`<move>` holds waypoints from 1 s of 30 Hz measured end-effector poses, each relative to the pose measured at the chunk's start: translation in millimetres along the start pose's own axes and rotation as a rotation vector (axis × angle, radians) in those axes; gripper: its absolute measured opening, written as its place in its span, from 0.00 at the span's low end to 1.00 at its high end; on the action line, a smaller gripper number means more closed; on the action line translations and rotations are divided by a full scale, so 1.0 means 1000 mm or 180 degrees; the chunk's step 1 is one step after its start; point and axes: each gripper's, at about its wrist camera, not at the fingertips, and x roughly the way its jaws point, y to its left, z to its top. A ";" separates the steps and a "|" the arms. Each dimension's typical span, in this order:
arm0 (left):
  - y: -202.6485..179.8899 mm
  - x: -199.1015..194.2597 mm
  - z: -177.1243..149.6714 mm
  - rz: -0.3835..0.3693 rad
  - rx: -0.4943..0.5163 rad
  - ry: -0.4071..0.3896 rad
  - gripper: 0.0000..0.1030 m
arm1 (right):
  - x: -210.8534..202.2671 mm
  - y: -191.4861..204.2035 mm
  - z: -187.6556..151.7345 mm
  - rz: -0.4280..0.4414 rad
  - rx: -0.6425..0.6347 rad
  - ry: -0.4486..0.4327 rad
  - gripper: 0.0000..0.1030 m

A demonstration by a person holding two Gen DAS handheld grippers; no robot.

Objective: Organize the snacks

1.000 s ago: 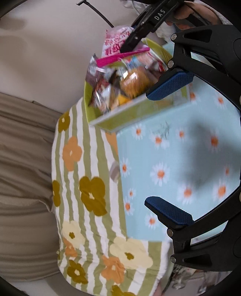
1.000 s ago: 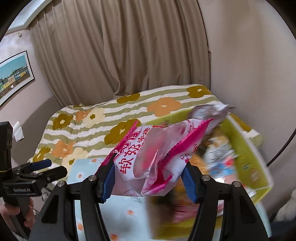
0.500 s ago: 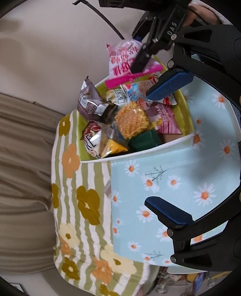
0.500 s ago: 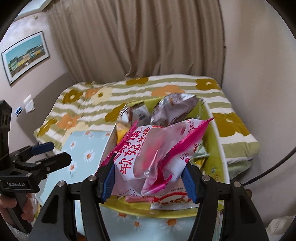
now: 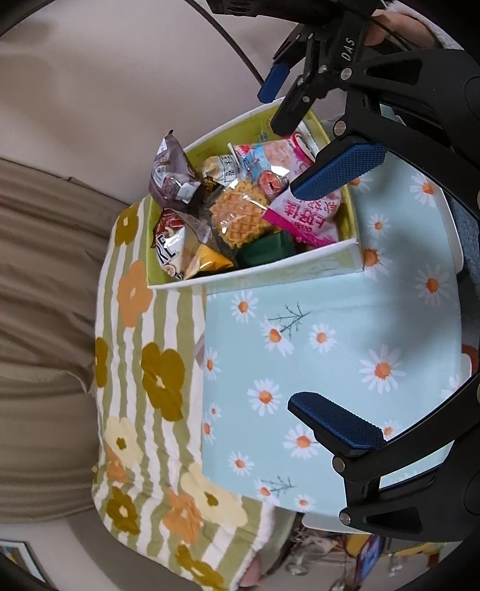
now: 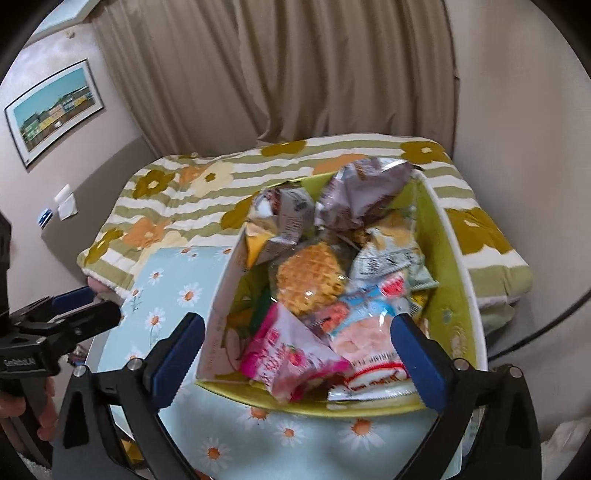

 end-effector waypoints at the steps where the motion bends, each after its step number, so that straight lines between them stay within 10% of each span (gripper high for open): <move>1: 0.000 -0.001 -0.001 0.0006 -0.0006 -0.0002 1.00 | -0.001 -0.002 -0.001 0.0001 0.0022 0.0029 0.97; 17: -0.007 -0.125 0.006 0.0343 0.0089 -0.0912 1.00 | -0.113 0.033 0.028 -0.0310 -0.0169 -0.0642 0.97; 30: 0.026 -0.211 -0.046 0.0374 0.0165 -0.1260 1.00 | -0.174 0.105 -0.024 -0.0626 -0.0264 -0.1015 0.97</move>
